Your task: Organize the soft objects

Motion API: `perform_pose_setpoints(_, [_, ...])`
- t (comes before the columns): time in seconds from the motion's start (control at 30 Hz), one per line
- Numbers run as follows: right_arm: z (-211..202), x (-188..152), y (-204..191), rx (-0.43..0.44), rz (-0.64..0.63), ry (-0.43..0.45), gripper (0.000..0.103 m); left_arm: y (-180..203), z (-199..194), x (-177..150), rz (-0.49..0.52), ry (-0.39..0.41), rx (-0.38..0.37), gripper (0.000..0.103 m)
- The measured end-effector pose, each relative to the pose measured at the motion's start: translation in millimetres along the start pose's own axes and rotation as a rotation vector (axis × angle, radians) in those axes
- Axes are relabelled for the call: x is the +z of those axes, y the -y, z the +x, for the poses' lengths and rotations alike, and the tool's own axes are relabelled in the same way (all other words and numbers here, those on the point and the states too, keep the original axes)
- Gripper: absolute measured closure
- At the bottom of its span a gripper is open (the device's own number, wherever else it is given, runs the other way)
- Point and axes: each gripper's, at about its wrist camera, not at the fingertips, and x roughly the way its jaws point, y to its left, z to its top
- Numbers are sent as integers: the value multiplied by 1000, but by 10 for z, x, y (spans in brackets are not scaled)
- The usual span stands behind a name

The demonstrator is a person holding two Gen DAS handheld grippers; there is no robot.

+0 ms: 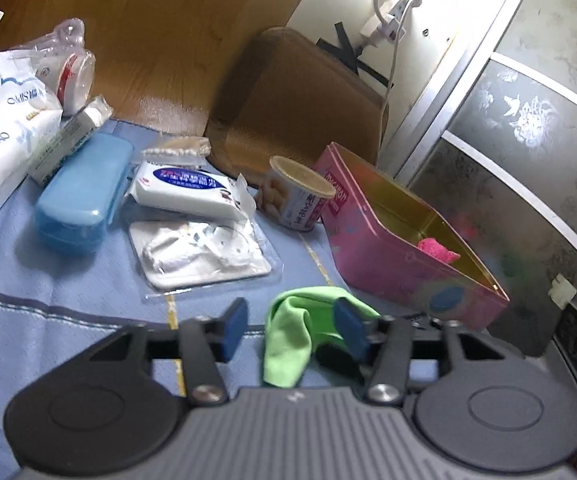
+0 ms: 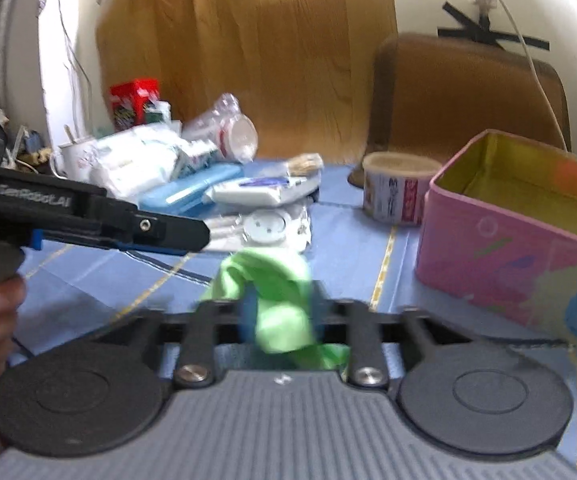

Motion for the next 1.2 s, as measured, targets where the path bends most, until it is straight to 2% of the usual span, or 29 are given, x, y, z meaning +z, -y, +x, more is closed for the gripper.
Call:
perform_pose_setpoints(0.03, [-28, -18, -23, 12, -3, 7, 45, 5, 12, 5, -4, -4, -4, 48])
perform_pose_setpoints(0.1, [-100, -51, -67, 28, -19, 16, 24, 12, 40, 22, -23, -15, -26, 45])
perform_pose_setpoints(0.13, [-127, -66, -92, 21, -28, 22, 21, 25, 62, 28, -32, -24, -41, 43])
perform_pose_setpoints(0.2, [-151, -85, -96, 20, -38, 16, 19, 84, 117, 23, -28, -44, -56, 39])
perform_pose_setpoints(0.33, [-88, -72, -110, 26, -35, 0, 19, 219, 266, -11, 16, -87, -39, 39])
perform_pose_setpoints(0.43, [16, -68, -116, 22, -24, -37, 19, 222, 356, -41, 17, -112, -26, 45])
perform_pose_setpoints(0.5, [91, -85, -114, 29, -9, -70, 25, 199, 397, -62, 3, -122, -20, 49])
perform_pose_setpoints(0.57, [92, -75, -118, 20, -5, -64, 31, 211, 406, -81, 9, -118, -20, 58])
perform_pose_setpoints(0.6, [95, -75, -111, 12, -1, -62, 38, 221, 416, -86, 9, -126, -32, 69])
perform_pose_setpoints(0.63, [85, -83, -106, 3, 4, -55, 45, 242, 420, -90, 10, -123, -37, 74])
perform_pose_setpoints(0.67, [80, -87, -96, -6, 9, -51, 63, 260, 411, -85, 15, -116, -40, 77])
perform_pose_setpoints(0.77, [36, -116, -69, -17, 25, -31, 90, 351, 391, -47, 26, -109, -49, 80])
perform_pose_setpoints(0.9, [-149, -96, -10, -56, 39, 65, 92, 600, 347, 129, 83, -57, -110, 80])
perform_pose_setpoints(1.0, [-343, -4, 78, -128, 16, 171, 92, 884, 409, 321, 145, -23, -162, 80])
perform_pose_setpoints(1.07, [-444, 65, 180, -191, -13, 229, 92, 1088, 518, 427, 184, -15, -187, 80])
perform_pose_setpoints(1.2, [-524, 161, 536, -312, -20, 278, 92, 1503, 926, 560, 246, -23, -225, 80])
